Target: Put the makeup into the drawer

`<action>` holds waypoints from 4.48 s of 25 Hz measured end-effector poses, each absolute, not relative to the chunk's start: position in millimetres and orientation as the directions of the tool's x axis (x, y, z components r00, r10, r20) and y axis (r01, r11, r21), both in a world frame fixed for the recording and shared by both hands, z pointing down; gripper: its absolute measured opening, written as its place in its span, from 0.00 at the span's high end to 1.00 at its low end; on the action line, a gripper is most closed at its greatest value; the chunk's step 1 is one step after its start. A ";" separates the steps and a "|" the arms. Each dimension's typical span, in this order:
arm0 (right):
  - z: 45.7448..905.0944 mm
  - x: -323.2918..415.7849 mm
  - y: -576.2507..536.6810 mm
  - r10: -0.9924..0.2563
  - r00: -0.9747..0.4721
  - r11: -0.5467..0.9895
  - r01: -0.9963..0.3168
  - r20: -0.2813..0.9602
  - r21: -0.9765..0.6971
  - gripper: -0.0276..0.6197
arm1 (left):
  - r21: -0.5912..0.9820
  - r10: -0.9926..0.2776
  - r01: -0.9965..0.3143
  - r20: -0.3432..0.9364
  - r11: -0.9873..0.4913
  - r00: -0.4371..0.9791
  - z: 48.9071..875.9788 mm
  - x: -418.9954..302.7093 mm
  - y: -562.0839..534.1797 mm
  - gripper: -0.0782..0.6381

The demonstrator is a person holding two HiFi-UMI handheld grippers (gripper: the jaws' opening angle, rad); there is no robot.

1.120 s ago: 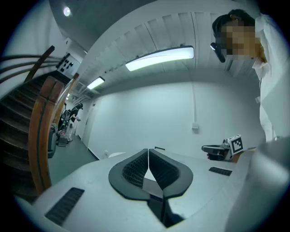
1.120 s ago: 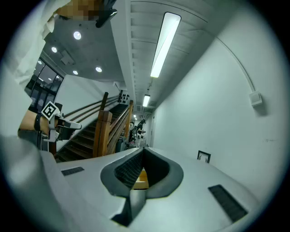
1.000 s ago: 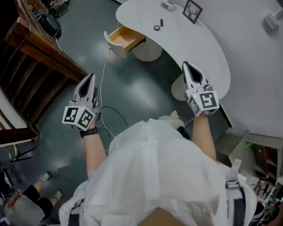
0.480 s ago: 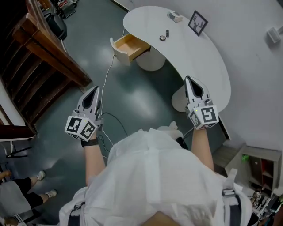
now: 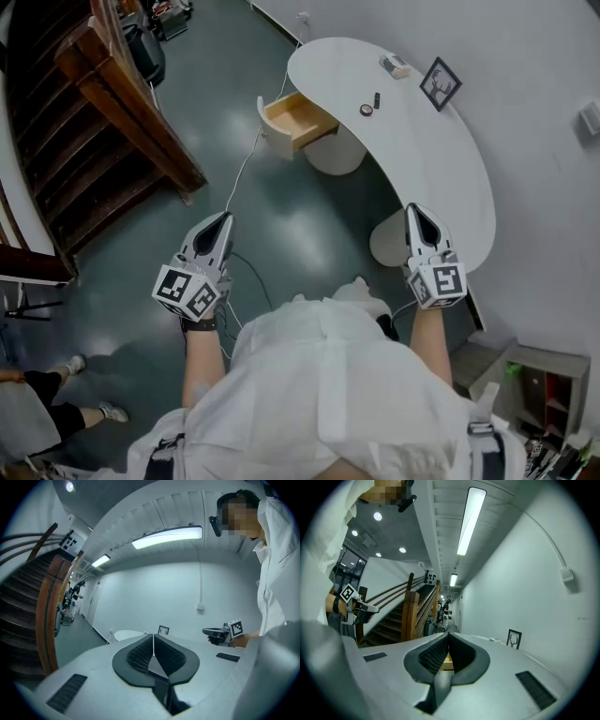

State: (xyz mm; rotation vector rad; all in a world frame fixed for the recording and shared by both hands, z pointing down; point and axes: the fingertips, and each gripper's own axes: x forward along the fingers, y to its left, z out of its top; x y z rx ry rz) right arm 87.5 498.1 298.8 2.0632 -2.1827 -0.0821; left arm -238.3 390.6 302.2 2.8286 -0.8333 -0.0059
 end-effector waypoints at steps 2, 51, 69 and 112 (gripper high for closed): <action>301.0 87.0 495.6 -0.995 -0.060 0.070 -0.988 0.076 0.135 0.94 | 0.189 -0.542 -0.541 0.051 -0.820 0.839 303.6 -237.6 386.5 0.87; 345.0 242.4 184.2 -0.955 -0.210 0.223 -0.974 0.210 0.042 0.94 | 0.142 -0.512 -0.510 0.022 -0.849 0.859 287.5 -28.5 106.0 0.87; 430.3 231.6 83.9 -0.882 -0.097 0.146 -0.987 0.461 0.072 0.83 | 0.204 -0.383 -0.386 0.057 -0.899 0.922 327.2 -54.0 -47.0 0.87; 588.1 300.2 37.0 -0.528 -0.009 0.087 -0.995 0.849 0.043 0.64 | 0.248 -0.206 -0.244 0.169 -0.937 0.964 368.5 31.9 -71.5 0.87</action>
